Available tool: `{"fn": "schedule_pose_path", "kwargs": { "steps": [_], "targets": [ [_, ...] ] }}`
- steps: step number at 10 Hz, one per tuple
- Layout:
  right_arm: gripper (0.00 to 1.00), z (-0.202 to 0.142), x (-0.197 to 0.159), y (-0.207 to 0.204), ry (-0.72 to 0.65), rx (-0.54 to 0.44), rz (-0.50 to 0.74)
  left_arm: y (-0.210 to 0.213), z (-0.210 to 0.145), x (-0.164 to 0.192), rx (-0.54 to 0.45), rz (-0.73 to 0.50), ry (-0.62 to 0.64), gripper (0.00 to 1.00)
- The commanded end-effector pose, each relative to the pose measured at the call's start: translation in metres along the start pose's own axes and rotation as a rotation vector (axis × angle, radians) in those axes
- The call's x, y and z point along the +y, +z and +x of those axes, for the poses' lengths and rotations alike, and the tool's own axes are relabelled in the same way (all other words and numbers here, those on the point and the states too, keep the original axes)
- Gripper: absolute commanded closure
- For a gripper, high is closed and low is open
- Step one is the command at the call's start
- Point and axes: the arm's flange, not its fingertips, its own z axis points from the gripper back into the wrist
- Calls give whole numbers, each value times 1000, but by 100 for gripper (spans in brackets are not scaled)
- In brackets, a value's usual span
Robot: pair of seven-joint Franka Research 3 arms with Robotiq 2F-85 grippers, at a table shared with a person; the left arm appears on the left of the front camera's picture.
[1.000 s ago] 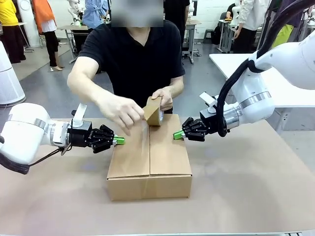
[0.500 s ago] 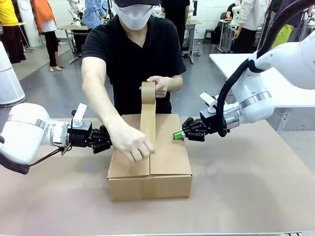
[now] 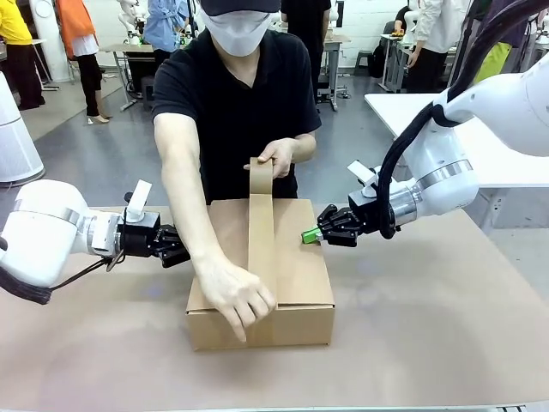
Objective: Wrap the clocks to prevent damage.
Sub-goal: After the human seals the box with tape, release both hands from the side flaps of the Package Box.
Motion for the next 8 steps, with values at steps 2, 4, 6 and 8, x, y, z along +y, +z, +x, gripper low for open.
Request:
{"fn": "schedule_pose_path", "kwargs": {
  "steps": [2,4,6,8],
  "targets": [
    [99,-2,0,-2,-1,6,1,-1,-4,1,7,2,-3,100],
    [99,-2,0,-2,-1,6,1,-1,-4,1,7,2,-3,100],
    [99,-2,0,-2,-1,6,1,-1,-4,1,7,2,-3,100],
    [99,-2,0,-2,-1,6,1,-1,-4,1,7,2,-3,100]
  ]
}}
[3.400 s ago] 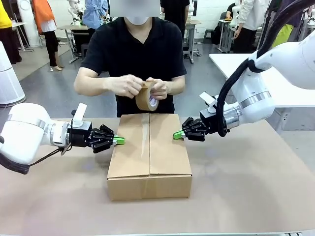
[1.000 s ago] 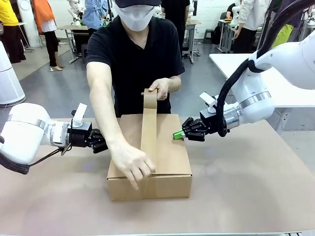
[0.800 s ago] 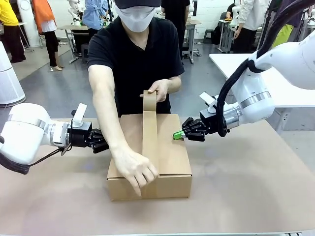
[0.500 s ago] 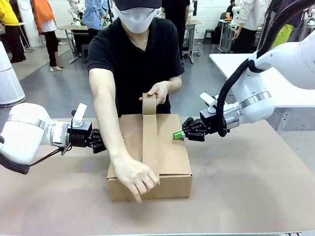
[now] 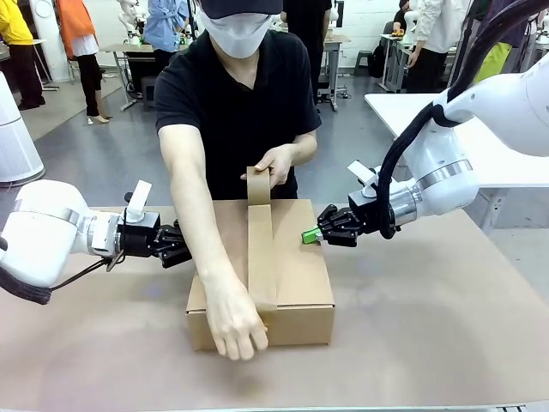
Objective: Wrap the clocks to prevent damage.
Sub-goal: After the human seals the box with tape, release both hands from the side flaps of the Package Box.
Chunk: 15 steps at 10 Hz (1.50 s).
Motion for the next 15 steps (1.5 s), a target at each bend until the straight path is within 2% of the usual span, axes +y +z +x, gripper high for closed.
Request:
{"fn": "schedule_pose_path", "kwargs": {
  "steps": [1,15],
  "targets": [
    [99,-2,0,-2,0,6,1,-1,-3,1,7,2,-4,100],
    [99,-2,0,-2,0,6,1,-1,-3,1,7,2,-4,100]
  ]
}}
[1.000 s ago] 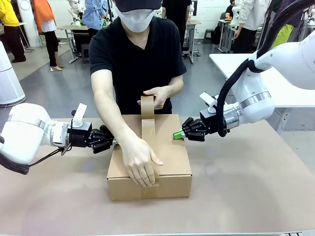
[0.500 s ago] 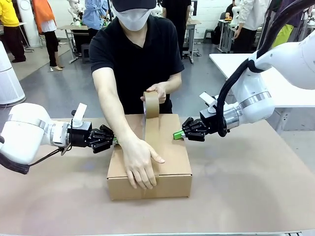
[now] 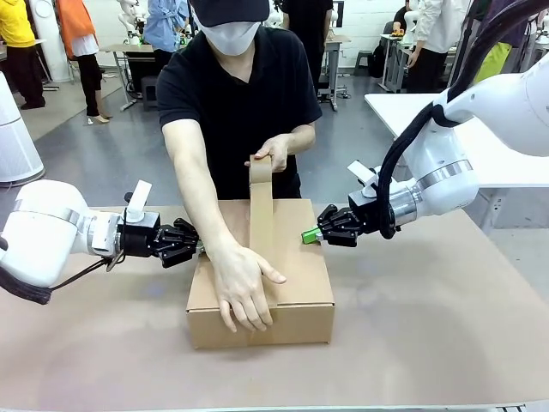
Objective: Wrap the clocks to prevent damage.
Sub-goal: After the human seals the box with tape, release both hands from the side flaps of the Package Box.
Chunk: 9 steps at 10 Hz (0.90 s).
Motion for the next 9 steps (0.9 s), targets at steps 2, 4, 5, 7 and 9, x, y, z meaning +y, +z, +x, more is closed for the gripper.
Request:
{"fn": "schedule_pose_path", "kwargs": {
  "steps": [2,4,5,7,9],
  "targets": [
    [99,-2,0,-2,0,5,1,-1,-3,0,7,1,-4,100],
    [99,-2,0,-2,0,5,1,-1,-3,0,7,1,-4,100],
    [99,-2,0,-2,0,5,1,-1,-3,0,7,1,-4,100],
    [99,-2,0,-2,0,5,1,-1,-3,0,7,1,-4,100],
    [99,-2,0,-2,0,5,1,-1,-3,0,7,1,-4,100]
  ]
}}
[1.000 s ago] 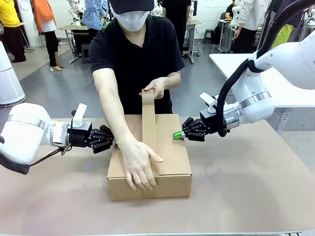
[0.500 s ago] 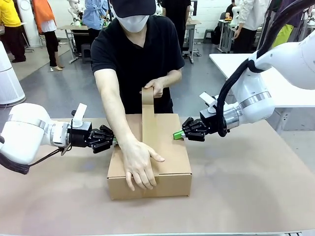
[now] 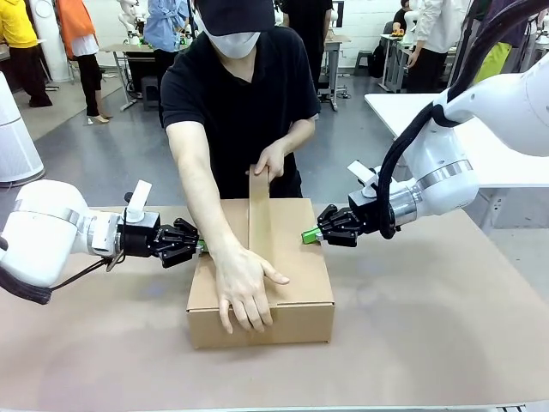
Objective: Wrap the clocks to prevent damage.
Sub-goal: After the human seals the box with tape, release both hands from the side flaps of the Package Box.
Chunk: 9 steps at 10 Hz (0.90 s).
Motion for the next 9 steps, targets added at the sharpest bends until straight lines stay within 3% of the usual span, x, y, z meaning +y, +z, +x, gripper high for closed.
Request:
{"fn": "schedule_pose_path", "kwargs": {
  "steps": [1,9],
  "targets": [
    [99,-2,0,-2,0,5,1,-1,-3,0,7,1,-4,100],
    [99,-2,0,-2,0,5,1,-1,-3,0,7,1,-4,100]
  ]
}}
